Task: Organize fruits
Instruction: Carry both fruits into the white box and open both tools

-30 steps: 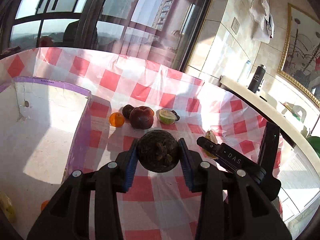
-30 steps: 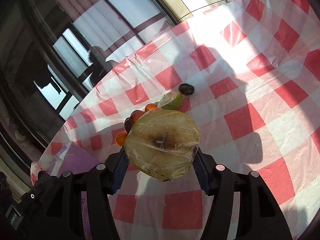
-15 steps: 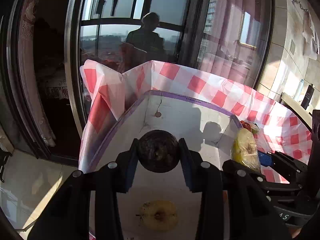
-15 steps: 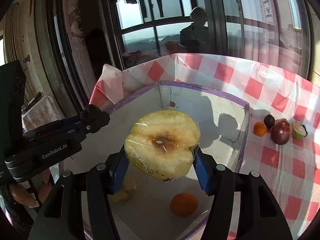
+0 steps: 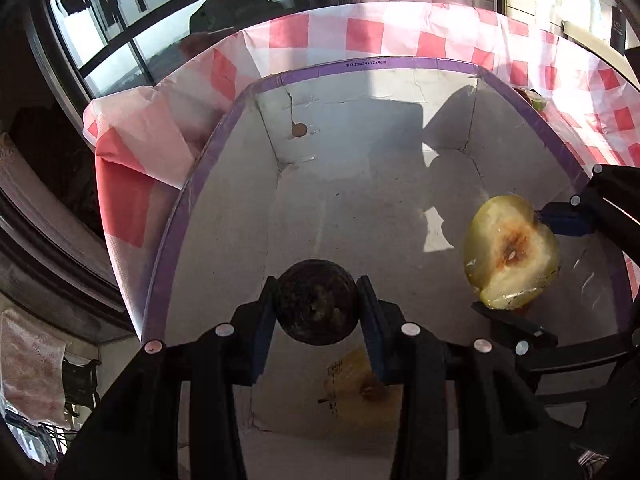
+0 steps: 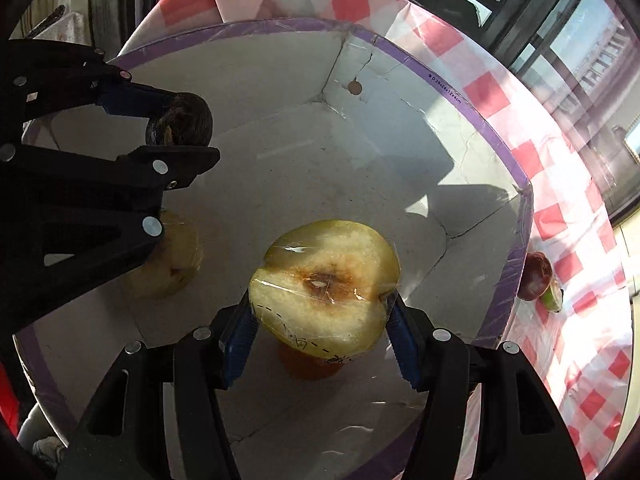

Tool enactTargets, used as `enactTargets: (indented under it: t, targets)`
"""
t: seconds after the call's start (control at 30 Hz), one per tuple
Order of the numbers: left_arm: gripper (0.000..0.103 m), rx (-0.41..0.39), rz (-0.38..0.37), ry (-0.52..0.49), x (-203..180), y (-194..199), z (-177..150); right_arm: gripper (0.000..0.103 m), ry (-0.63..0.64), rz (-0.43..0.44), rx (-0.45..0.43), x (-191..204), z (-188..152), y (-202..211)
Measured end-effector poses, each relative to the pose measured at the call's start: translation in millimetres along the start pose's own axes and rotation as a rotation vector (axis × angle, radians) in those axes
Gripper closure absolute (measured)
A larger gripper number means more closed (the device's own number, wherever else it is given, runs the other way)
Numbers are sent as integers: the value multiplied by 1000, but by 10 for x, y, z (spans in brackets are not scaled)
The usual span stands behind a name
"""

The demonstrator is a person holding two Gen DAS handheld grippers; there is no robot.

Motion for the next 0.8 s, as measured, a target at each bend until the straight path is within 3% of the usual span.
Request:
enactTargets:
  t: [0.1, 0.3, 0.33, 0.4, 0.5, 0.63, 0.73, 0.8]
  targets:
    - [63, 68, 25, -50, 13, -80, -70, 44, 83, -14, 76, 24, -46, -82]
    - [60, 168, -7, -81, 4, -185, -165, 40, 179, -34, 173, -27, -106, -223]
    - [57, 174, -1, -82, 9, -189, -173, 39, 183, -33, 178, -47, -98, -242]
    - [40, 185, 16, -77, 14, -196, -189, 29, 182, -32, 172, -70, -100, -266]
    - [30, 184, 21, -57, 35, -190, -181, 21, 160, -31, 134, -83, -72, -250]
    - [22, 162, 20, -5, 90, -149, -115, 20, 133, -44, 59, -123, -37, -170]
    - [12, 64, 71, 33, 117, -24, 11, 20, 61, -88, -76, -207, -24, 42]
    - [9, -73, 109, 30, 45, 228, 142, 20, -20, -99, -221, -329, -38, 285]
Point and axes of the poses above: each gripper's, at about its wrist camera, not at the fingertips, and y roughly against the way its jaws point, x to its left, z to its top, the point moved 5 cm from there along -y, roughly the way its jaws point, and after that the axes turned 9 degrees about -x, right-handed, at the moved point
